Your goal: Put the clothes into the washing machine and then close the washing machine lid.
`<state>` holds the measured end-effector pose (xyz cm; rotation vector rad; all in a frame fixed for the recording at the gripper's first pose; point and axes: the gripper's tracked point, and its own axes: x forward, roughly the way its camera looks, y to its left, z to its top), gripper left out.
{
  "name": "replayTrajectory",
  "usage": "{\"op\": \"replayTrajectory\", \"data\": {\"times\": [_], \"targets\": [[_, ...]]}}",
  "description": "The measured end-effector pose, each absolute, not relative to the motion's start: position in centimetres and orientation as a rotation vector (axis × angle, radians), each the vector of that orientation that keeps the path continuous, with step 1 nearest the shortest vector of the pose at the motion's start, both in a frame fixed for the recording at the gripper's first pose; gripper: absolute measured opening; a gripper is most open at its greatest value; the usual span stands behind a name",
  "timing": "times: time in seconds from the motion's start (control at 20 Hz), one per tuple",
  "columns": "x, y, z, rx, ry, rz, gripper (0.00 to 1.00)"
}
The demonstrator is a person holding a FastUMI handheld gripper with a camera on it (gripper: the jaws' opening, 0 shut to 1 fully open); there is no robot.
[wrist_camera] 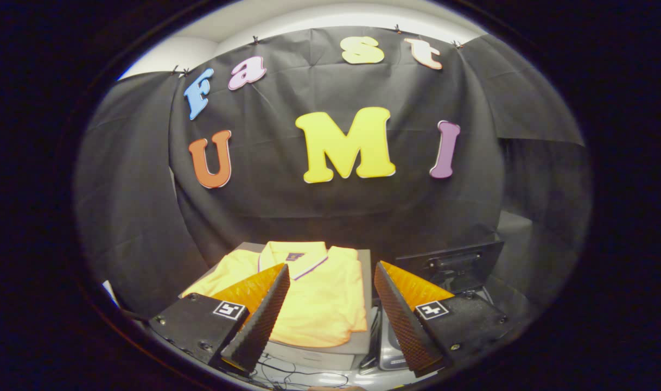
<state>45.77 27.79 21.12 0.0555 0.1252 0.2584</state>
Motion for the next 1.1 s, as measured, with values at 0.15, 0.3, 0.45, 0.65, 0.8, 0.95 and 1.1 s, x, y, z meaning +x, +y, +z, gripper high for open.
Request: {"op": "replayTrajectory", "data": {"times": [0.15, 0.3, 0.45, 0.65, 0.8, 0.95, 1.1], "targets": [[48.0, 31.7, 20.5, 0.071, 0.172, 0.285, 0.99], [50.0, 34.5, 19.6, 0.075, 0.215, 0.290, 0.99], [51.8, 36.6, 17.8, 0.073, 0.271, 0.290, 0.98], [53.8, 38.9, 14.8, 0.052, 0.358, 0.275, 0.98], [54.5, 40.0, 12.7, 0.047, 0.422, 0.265, 0.99], [55.0, 41.0, 10.8, 0.034, 0.477, 0.262, 0.99], [54.9, 40.9, 9.3, 0.032, 0.522, 0.245, 0.98]]}}
